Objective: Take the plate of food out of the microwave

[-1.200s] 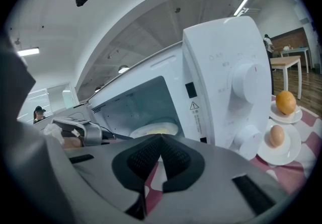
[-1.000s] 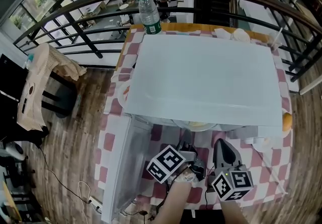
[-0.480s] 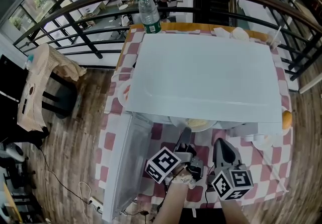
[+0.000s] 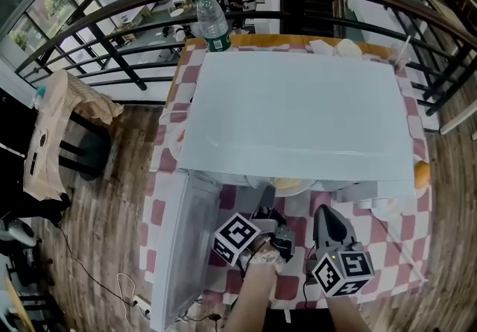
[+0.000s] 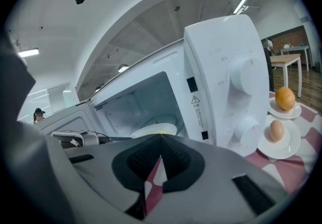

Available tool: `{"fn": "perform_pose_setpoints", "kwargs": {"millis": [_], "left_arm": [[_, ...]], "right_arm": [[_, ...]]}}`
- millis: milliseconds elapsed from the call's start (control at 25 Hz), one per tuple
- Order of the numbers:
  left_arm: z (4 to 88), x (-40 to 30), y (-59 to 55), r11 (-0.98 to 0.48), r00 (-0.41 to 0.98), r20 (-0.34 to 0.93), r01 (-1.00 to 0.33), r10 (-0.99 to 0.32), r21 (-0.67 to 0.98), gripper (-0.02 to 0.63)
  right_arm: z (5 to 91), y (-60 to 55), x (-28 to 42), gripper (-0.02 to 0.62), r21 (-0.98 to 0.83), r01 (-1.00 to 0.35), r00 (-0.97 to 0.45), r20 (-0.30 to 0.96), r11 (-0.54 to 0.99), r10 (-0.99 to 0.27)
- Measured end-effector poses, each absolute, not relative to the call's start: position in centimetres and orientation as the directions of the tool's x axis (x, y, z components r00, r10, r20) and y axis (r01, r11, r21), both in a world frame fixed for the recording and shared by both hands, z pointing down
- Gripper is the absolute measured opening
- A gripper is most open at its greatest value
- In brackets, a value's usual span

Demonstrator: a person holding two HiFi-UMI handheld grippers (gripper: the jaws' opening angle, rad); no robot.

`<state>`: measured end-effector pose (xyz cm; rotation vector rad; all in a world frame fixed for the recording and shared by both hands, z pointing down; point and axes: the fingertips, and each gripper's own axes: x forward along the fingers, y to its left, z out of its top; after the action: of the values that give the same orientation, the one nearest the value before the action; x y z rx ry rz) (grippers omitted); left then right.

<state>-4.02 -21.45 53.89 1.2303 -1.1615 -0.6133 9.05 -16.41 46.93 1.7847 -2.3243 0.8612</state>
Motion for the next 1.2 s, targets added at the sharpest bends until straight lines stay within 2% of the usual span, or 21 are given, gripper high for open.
{"fn": "perform_pose_setpoints", "kwargs": {"millis": [120,320,720,1200], "left_arm": [[54.2,-4.0,-21.6,0.278,0.349,0.340,-0.217,-0.873,0.936,0.118],[54.1,-4.0,-21.7,0.267,0.349,0.332,-0.223,-0.876,0.938,0.048],[54.3,-4.2,-21.0,0.286,0.337,0.325,-0.160,-0.883,0.945,0.032],[54.1,-3.4,-19.8,0.300,0.337,0.336,-0.156,-0.880,0.941,0.034]], "right_arm": [[47.0,-16.4,9.1,-0.009,-0.376,-0.913,-0.314,0.393,0.161,-0.864],[47.1,-16.4,9.4,-0.009,-0.376,-0.914,-0.305,0.397,0.150,-0.866],[47.1,-16.4,9.2,-0.009,-0.386,-0.910,-0.312,0.396,0.152,-0.864],[46.6,-15.8,9.4,-0.009,-0.391,-0.906,-0.319,0.384,0.161,-0.867]]}}
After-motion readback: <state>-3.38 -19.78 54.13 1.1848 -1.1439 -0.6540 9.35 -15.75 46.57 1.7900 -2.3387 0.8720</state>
